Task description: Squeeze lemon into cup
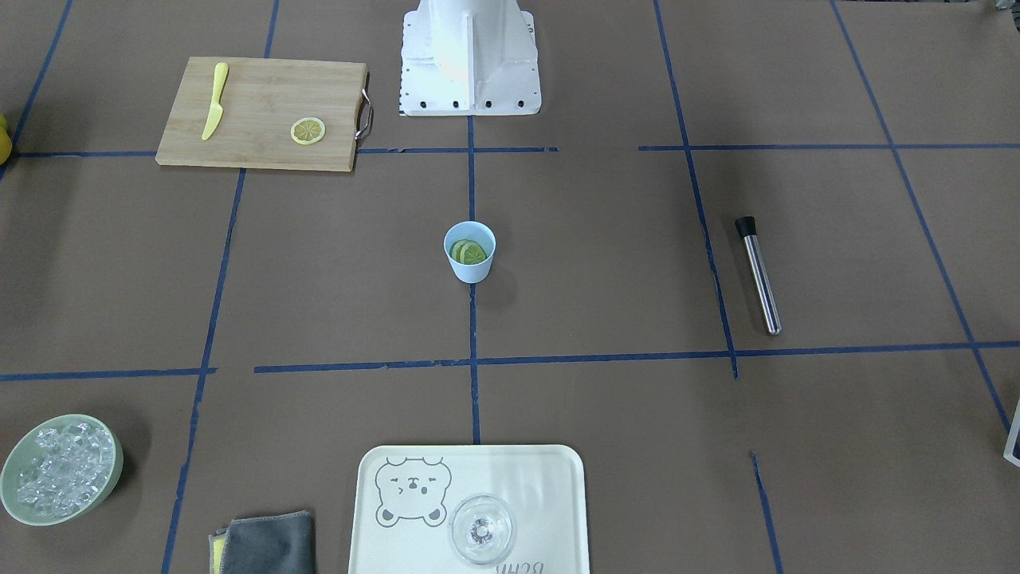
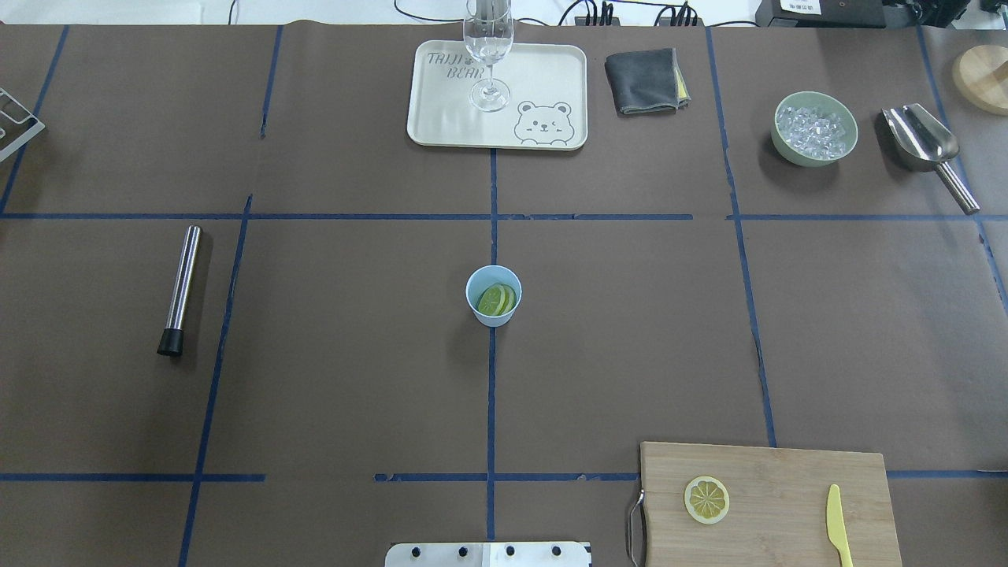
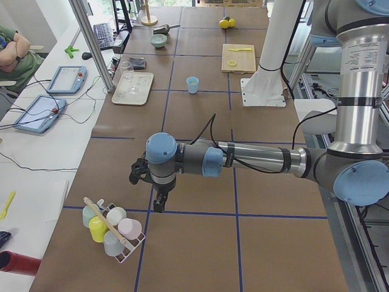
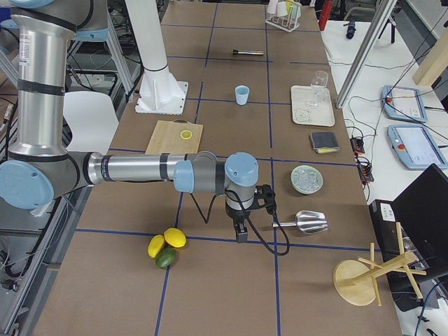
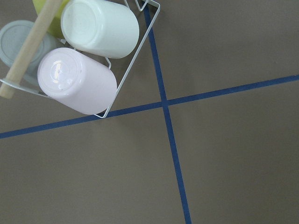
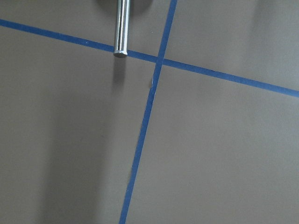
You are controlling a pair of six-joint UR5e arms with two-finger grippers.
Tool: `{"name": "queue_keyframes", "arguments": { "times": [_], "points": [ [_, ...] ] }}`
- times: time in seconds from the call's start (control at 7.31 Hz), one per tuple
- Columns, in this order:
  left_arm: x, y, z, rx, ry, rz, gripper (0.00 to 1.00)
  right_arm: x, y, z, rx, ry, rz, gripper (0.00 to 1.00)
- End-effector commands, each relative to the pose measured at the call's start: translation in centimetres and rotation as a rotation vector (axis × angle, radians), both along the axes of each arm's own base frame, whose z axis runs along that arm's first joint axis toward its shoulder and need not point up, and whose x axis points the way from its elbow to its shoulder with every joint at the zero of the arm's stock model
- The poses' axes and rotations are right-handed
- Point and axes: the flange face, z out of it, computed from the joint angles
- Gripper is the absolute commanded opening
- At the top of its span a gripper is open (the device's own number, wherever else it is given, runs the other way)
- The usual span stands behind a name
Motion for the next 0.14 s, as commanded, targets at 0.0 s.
{"name": "queue_keyframes", "arguments": {
  "times": [0.0],
  "points": [
    [0.00,0.00,0.03,0.000,0.000,0.000,1.00,-0.04,0.06,0.40,-0.008,0.000,-0.001,1.00]
  ]
}}
